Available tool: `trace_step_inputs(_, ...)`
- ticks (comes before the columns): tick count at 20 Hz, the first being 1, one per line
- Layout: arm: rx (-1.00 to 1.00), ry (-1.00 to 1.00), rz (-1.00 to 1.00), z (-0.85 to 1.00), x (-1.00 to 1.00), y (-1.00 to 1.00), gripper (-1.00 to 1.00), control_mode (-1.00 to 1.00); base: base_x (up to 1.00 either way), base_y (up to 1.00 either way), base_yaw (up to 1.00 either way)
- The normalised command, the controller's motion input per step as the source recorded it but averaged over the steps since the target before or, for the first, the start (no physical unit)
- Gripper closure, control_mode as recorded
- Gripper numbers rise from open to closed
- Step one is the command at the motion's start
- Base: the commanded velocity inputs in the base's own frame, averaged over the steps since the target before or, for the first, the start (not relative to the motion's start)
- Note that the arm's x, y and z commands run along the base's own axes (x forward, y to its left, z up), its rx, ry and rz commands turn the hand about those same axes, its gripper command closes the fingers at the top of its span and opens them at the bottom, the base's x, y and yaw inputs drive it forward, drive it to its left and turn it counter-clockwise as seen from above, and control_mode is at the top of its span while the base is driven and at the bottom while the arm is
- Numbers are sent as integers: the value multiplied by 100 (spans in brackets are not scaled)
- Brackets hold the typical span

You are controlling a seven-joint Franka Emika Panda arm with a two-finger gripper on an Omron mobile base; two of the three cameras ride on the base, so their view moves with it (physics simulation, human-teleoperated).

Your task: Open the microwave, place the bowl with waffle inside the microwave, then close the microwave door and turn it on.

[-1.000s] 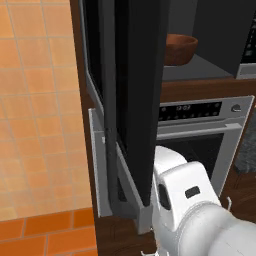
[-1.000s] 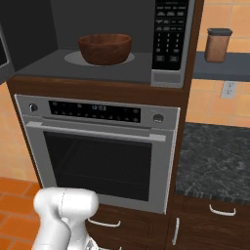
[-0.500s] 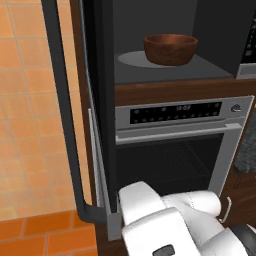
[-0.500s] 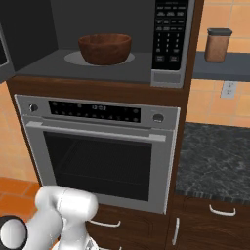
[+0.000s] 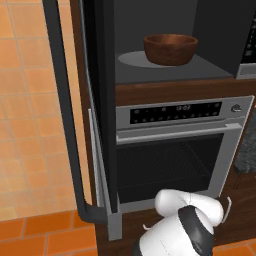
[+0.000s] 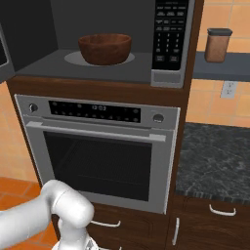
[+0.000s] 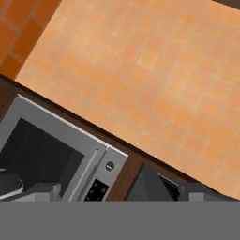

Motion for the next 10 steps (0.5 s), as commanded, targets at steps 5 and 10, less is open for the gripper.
trace_step_inputs(5, -38, -27, 0, -6, 9, 100, -100, -100, 0, 0, 0)
trace_step_inputs(10, -16, -8, -22, 14, 71, 22, -100, -100, 0, 0, 0)
